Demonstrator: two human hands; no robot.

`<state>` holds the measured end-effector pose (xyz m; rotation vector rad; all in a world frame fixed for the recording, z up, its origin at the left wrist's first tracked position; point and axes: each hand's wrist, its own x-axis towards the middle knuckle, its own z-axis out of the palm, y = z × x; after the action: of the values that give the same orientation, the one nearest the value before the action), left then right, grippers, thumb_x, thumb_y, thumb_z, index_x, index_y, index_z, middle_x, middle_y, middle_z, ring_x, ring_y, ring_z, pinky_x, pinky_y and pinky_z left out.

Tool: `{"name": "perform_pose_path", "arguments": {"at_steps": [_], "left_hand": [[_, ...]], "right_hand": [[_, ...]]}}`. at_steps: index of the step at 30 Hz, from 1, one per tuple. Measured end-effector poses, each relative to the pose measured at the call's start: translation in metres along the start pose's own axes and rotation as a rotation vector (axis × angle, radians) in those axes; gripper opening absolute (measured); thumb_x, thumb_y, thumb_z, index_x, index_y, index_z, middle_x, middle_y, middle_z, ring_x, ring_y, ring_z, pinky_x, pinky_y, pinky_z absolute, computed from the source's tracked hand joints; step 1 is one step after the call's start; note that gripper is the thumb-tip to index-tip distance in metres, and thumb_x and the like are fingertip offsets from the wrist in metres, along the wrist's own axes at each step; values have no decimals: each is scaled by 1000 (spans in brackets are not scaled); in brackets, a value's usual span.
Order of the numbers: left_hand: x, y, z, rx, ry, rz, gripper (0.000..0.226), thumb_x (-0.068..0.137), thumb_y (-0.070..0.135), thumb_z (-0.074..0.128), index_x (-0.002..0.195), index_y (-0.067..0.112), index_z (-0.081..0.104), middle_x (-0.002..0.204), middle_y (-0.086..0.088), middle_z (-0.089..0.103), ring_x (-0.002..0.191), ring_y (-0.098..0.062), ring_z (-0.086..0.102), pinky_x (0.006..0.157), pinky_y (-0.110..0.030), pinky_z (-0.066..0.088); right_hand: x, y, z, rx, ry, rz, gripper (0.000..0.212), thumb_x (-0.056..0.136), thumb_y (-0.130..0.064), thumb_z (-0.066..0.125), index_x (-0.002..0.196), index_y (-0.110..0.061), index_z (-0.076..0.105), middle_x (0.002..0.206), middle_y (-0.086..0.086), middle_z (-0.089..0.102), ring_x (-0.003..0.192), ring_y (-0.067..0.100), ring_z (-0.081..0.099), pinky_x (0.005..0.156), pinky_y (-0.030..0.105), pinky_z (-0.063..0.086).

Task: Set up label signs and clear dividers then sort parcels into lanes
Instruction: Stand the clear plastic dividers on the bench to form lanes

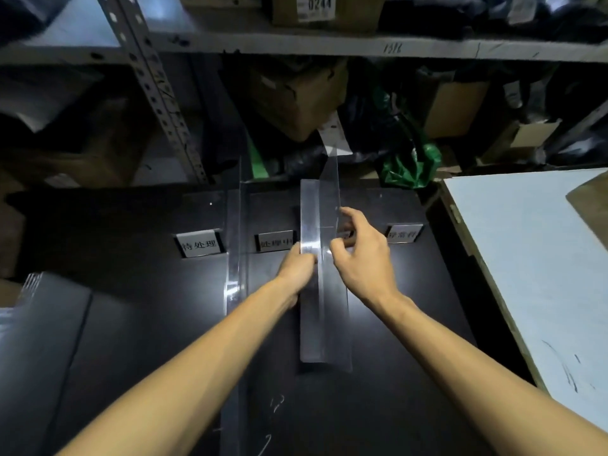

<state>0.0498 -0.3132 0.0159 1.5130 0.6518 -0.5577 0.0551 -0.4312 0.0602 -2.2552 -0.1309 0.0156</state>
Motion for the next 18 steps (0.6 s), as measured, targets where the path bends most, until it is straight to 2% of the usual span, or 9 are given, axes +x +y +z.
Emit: {"name": "perform_pose_path", "arguments": {"at_steps": [1, 2, 4, 5, 6, 9, 13, 16, 18], "left_hand": [[4, 0, -1, -10, 24, 1, 44, 88, 11, 39, 126, 27, 56, 82, 7, 61, 71, -9, 53, 58, -23, 45], [8, 0, 0, -24, 50, 10, 44, 88, 10, 39, 124, 28, 56, 79, 8, 60, 68, -8, 50, 58, -22, 46], [14, 0, 2, -48, 89, 25, 46, 89, 12, 40, 129, 29, 53, 99, 5, 66, 87, -13, 58, 82, -33, 52], [15, 1, 3, -59, 100, 21, 46, 90, 14, 42, 132, 29, 52, 111, 2, 67, 100, -17, 61, 88, -36, 51], [16, 1, 4, -71, 106, 21, 44, 91, 16, 43, 131, 29, 52, 115, 1, 68, 104, -18, 62, 82, -32, 52], [19, 4, 9, -95, 126, 30, 34, 92, 18, 46, 122, 29, 59, 105, 0, 73, 88, -13, 65, 57, -21, 44], [25, 3, 20, -93, 99, 11, 37, 93, 17, 43, 126, 27, 57, 112, -1, 70, 103, -19, 64, 69, -26, 44], [26, 1, 28, -86, 125, 20, 35, 93, 15, 44, 125, 27, 54, 113, 2, 68, 103, -13, 60, 81, -27, 45], [30, 1, 30, -75, 120, 48, 35, 93, 15, 46, 125, 27, 56, 114, 2, 69, 105, -12, 62, 85, -27, 48]], "right_hand": [[3, 2, 0, 1, -15, -4, 52, 87, -15, 55, 138, -20, 49, 105, -15, 58, 86, -15, 57, 67, -1, 40], [7, 3, 0, 0, -32, -11, 51, 88, -16, 55, 138, -21, 49, 107, -15, 58, 87, -15, 57, 67, 1, 41], [14, 5, 0, 8, -69, -40, 51, 88, -16, 54, 138, -22, 48, 110, -17, 58, 87, -11, 60, 67, 6, 46], [17, 6, 0, 15, -80, -52, 51, 88, -16, 54, 138, -22, 48, 111, -18, 59, 86, -8, 62, 69, 9, 49], [19, 6, 1, 16, -85, -58, 51, 88, -16, 54, 138, -22, 47, 112, -17, 60, 85, -5, 63, 71, 14, 52], [22, 10, 0, 10, -104, -54, 51, 88, -16, 55, 138, -22, 46, 120, -5, 63, 86, 6, 65, 82, 32, 55], [25, 20, -8, -3, -112, -46, 50, 89, -17, 57, 138, -21, 47, 115, -5, 64, 90, 7, 64, 85, 33, 53], [27, 24, -13, -20, -127, -47, 49, 89, -18, 57, 137, -21, 48, 112, -9, 63, 89, 6, 62, 83, 29, 52], [32, 26, -11, -22, -142, -40, 50, 88, -18, 57, 137, -21, 47, 114, -6, 63, 90, 9, 63, 85, 35, 54]]}}
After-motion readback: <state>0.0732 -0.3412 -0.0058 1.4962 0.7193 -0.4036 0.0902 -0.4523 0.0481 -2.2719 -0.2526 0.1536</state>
